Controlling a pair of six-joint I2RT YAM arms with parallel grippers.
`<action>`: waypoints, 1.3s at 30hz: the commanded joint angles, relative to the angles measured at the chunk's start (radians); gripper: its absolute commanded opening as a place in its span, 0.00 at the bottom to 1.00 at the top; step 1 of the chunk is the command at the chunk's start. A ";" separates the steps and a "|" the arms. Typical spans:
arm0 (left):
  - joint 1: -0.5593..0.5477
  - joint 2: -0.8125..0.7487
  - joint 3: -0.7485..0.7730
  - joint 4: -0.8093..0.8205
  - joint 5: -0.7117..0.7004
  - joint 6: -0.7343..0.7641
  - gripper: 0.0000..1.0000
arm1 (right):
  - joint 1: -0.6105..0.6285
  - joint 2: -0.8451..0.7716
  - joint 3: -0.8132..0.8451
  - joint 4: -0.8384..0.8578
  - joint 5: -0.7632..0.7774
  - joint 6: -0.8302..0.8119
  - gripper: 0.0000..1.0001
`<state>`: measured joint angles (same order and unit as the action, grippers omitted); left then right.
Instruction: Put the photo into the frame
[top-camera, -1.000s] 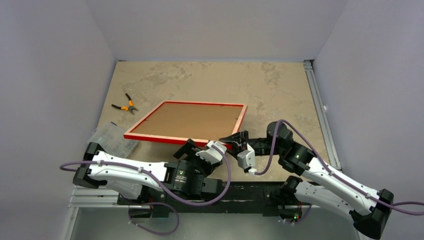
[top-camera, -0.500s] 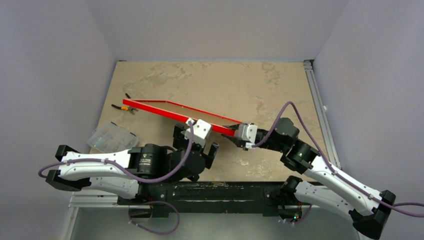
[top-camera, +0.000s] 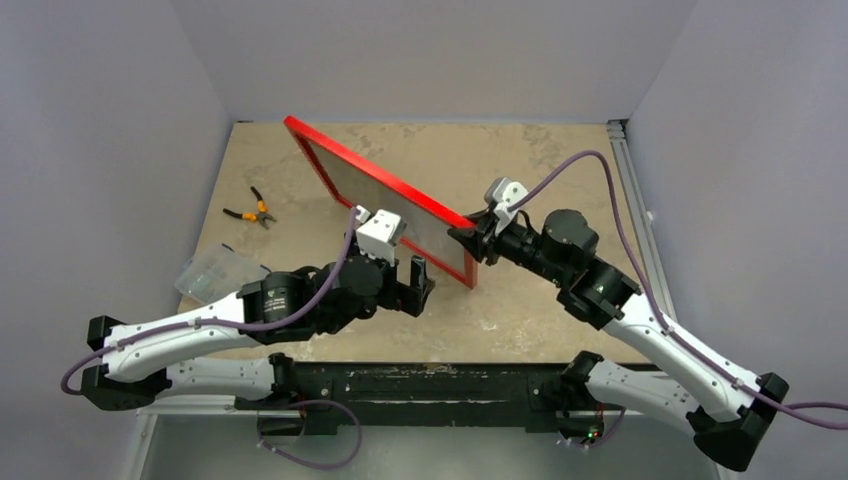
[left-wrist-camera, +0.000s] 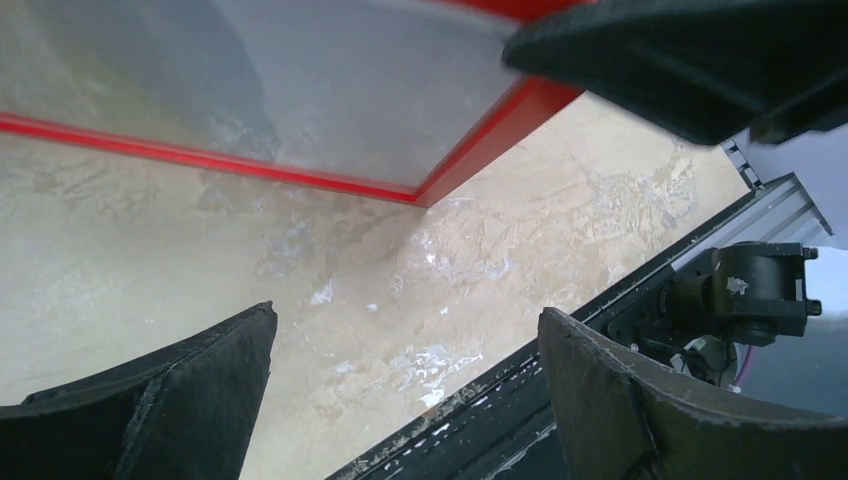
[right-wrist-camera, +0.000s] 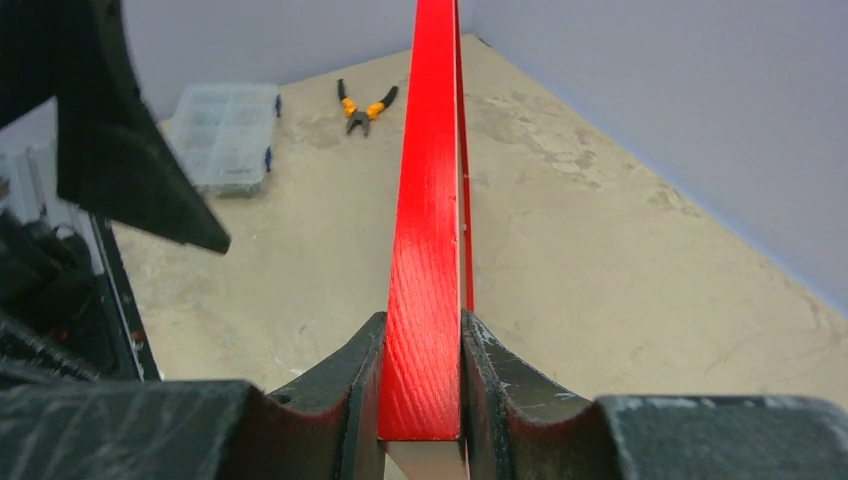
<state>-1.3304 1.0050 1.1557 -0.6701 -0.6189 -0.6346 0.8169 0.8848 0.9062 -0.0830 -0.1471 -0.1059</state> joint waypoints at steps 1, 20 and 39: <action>0.056 -0.043 -0.057 0.067 0.134 -0.037 1.00 | -0.125 0.028 0.057 -0.085 -0.061 0.301 0.00; 0.092 0.007 -0.177 -0.002 0.224 -0.121 1.00 | -0.577 0.203 -0.107 0.064 -0.691 0.673 0.00; 0.091 0.331 -0.158 0.020 0.271 -0.127 0.99 | -0.613 0.369 -0.132 -0.180 -0.417 0.330 0.05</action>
<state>-1.2438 1.2850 0.9833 -0.6918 -0.3847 -0.7521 0.2016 1.2156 0.7773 -0.2256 -0.7345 0.4435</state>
